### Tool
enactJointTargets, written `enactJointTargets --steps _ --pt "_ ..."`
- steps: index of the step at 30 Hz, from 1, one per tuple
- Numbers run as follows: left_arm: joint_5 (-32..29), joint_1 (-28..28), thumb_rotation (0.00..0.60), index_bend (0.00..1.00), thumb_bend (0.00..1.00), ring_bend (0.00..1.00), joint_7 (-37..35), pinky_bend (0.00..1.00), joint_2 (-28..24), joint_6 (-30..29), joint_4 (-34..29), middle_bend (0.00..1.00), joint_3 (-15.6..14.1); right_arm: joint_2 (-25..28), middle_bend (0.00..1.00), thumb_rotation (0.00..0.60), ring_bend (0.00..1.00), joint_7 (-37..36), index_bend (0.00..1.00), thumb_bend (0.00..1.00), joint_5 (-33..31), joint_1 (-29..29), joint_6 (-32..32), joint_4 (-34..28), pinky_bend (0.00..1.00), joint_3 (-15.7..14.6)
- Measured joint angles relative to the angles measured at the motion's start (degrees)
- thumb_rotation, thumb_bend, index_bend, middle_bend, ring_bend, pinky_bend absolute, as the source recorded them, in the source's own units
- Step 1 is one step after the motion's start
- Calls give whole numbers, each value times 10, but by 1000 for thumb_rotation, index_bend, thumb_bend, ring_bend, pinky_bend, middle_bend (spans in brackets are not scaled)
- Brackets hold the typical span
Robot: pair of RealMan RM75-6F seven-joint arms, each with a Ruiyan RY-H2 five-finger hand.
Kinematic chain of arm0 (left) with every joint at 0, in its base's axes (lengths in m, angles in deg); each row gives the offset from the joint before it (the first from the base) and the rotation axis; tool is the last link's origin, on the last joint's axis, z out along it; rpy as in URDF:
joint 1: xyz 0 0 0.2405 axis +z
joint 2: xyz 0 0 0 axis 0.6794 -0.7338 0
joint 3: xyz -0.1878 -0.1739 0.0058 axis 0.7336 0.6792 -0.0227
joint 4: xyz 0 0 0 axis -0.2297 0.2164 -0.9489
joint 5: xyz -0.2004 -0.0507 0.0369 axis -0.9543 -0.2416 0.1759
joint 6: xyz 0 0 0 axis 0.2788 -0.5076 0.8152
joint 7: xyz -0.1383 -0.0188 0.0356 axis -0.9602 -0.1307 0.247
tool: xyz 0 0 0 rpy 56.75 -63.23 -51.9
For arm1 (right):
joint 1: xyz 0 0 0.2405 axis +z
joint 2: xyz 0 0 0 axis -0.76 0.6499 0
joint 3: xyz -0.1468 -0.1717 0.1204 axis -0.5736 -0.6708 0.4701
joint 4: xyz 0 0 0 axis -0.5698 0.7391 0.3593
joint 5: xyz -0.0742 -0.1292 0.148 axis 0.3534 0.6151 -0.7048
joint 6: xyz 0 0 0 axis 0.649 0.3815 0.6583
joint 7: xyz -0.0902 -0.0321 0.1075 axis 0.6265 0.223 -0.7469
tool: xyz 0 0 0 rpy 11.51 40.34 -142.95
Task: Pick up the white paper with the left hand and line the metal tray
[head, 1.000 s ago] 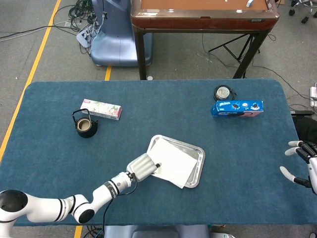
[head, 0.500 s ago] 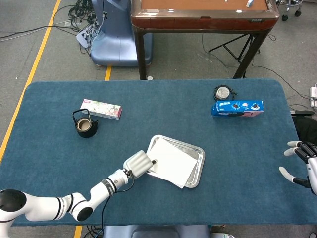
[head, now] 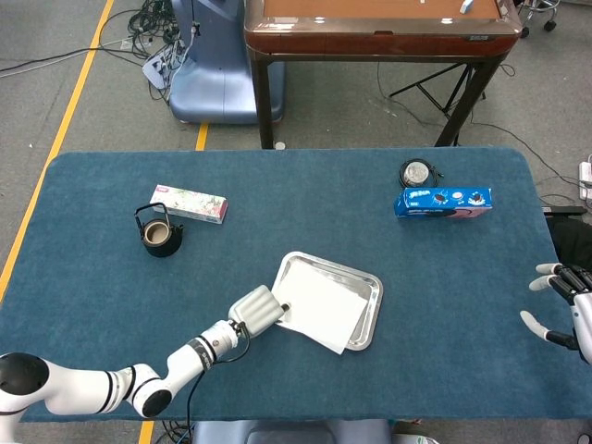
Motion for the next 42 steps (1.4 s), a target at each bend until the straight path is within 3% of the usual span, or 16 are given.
enactJointTargets --steps 29,42 --pt "-55 -9 600 227 555 1000 67 1000 40 -38 9 1000 4 3 321 600 240 -7 447 204 1 -2 4 0 305 0" --pt "-29 -6 600 233 554 1000 53 1000 1 -54 -46 1000 1 3 321 600 240 -5 447 205 3 -2 3 -1 305 -1"
